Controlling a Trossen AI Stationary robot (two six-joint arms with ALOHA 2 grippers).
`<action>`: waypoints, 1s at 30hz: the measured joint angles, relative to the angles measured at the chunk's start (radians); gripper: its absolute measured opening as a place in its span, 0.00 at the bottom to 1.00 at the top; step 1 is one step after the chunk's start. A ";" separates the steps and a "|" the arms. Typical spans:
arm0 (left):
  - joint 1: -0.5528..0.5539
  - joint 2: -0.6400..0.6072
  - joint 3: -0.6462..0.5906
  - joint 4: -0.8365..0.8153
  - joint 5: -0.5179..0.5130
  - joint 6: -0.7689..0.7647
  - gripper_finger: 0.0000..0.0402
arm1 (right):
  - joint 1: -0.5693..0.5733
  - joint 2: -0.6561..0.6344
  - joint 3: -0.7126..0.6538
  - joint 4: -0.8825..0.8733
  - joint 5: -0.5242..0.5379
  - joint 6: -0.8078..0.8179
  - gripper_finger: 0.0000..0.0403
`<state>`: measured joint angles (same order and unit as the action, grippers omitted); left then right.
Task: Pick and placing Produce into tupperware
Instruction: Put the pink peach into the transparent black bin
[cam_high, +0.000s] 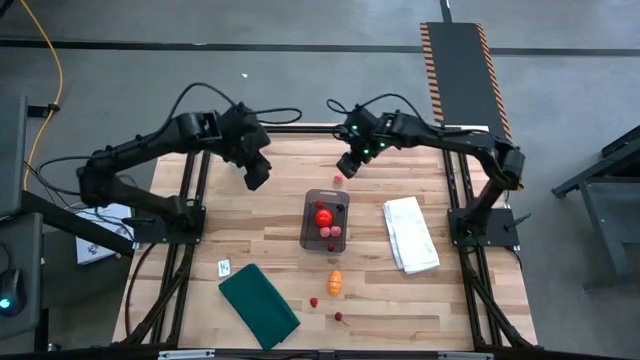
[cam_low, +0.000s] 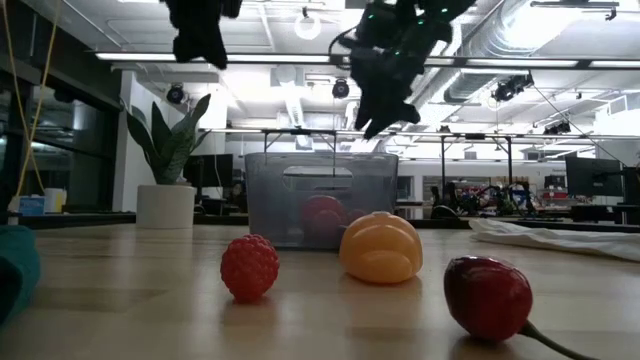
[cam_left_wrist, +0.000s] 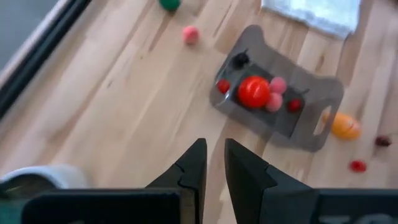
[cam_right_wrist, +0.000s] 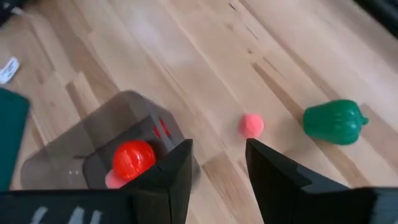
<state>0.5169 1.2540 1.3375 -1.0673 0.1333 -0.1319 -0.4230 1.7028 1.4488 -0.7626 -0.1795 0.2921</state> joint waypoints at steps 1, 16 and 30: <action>0.000 -0.017 -0.038 0.037 0.015 -0.013 0.11 | 0.001 0.021 0.020 -0.013 0.001 0.011 0.35; -0.001 -0.096 -0.277 0.324 0.173 -0.126 0.11 | 0.018 0.210 0.121 -0.131 0.098 0.125 0.35; 0.000 -0.096 -0.281 0.327 0.195 -0.109 0.11 | 0.018 0.351 0.125 -0.129 0.050 0.127 0.39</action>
<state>0.5167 1.1576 1.0569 -0.7406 0.3283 -0.2412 -0.4046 2.0541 1.5734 -0.8917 -0.1295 0.4194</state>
